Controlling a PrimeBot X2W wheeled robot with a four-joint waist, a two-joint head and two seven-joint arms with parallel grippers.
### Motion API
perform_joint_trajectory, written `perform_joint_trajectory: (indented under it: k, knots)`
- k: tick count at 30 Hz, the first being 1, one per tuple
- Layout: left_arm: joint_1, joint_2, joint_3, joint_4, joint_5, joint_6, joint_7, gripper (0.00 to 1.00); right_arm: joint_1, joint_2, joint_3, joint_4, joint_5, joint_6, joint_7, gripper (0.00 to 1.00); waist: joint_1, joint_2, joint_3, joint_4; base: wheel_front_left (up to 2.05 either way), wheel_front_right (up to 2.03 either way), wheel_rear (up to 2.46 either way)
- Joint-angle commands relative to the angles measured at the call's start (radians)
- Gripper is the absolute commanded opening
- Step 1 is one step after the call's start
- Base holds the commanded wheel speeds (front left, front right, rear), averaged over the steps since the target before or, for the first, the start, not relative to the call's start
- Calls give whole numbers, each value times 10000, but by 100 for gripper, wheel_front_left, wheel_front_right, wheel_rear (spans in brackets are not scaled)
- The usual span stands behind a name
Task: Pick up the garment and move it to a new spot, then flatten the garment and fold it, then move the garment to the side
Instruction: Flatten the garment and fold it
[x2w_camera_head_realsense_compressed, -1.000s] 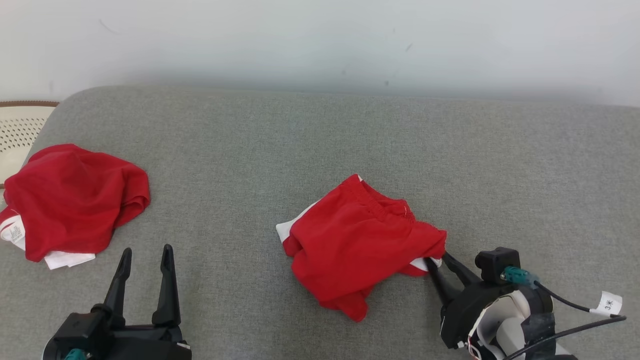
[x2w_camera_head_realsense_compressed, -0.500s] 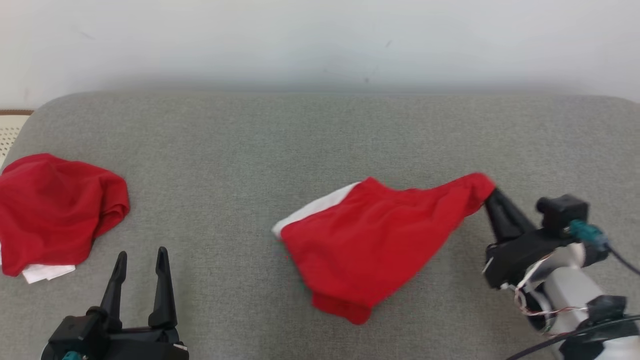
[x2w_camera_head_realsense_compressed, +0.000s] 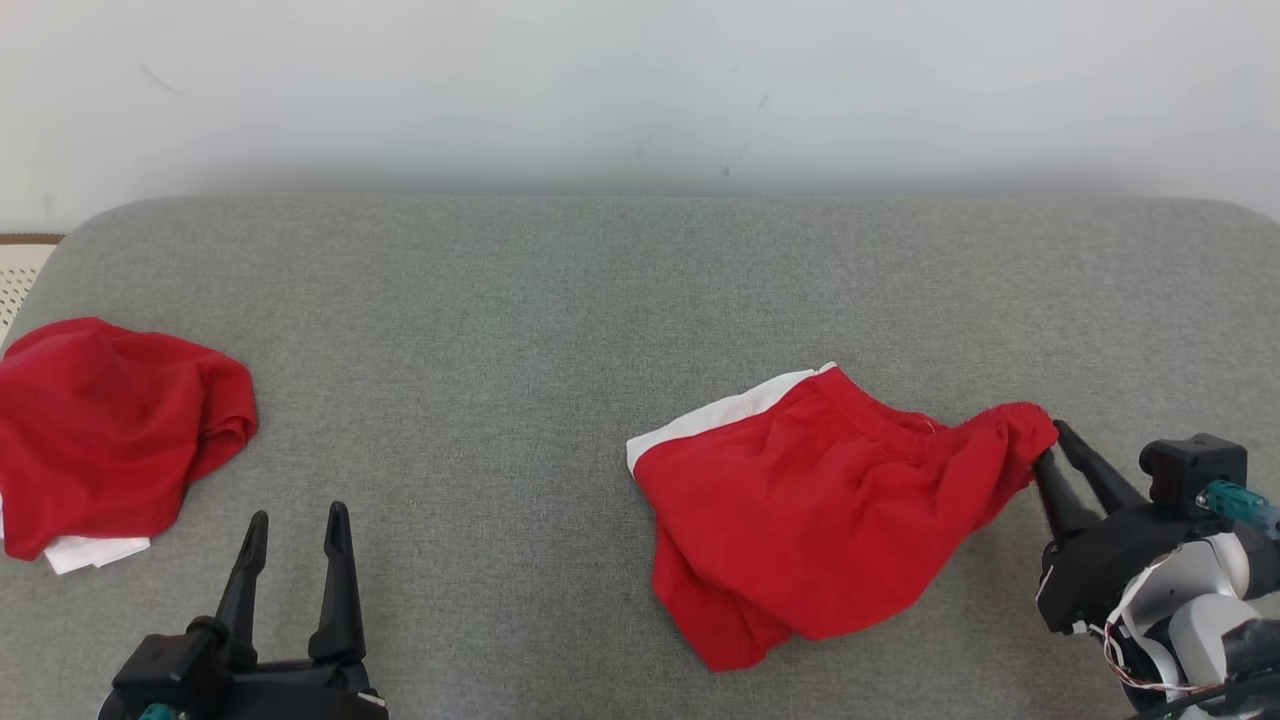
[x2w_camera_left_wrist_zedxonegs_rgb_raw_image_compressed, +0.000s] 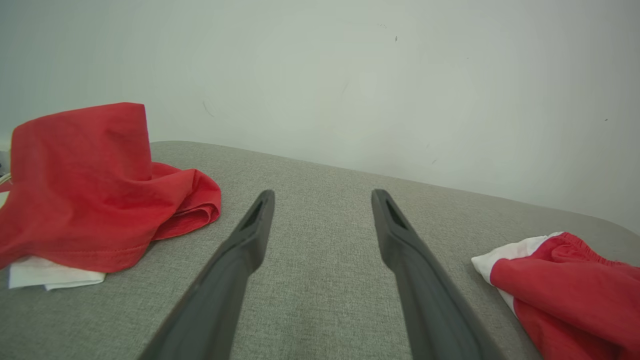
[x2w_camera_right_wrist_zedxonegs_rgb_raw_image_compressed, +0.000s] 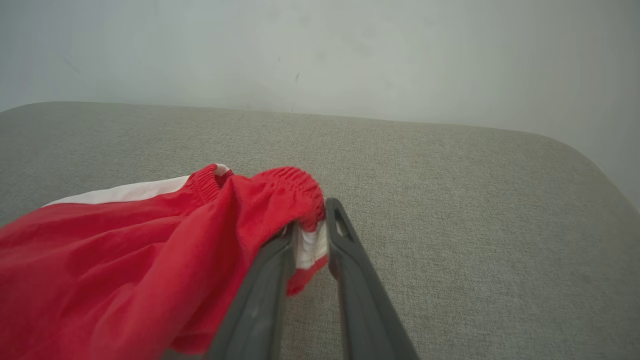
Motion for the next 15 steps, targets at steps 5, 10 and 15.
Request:
perform_joint_trajectory:
  k: [5,10,15]
  knots:
    - [272,-3,68,102,-52,-9,-15,100,615,108,-529,-563,-368,1,430,100,0,0,-141,-75,0,0,0]
    - [407,-2,63,104,-38,-39,-15,100,1213,154,-864,-1085,-363,1,896,100,0,0,-231,-177,0,0,0]
    - [454,-1,50,124,-79,-54,-15,100,1814,50,-732,-1517,-177,-1,1690,100,0,0,-243,-294,0,0,0]
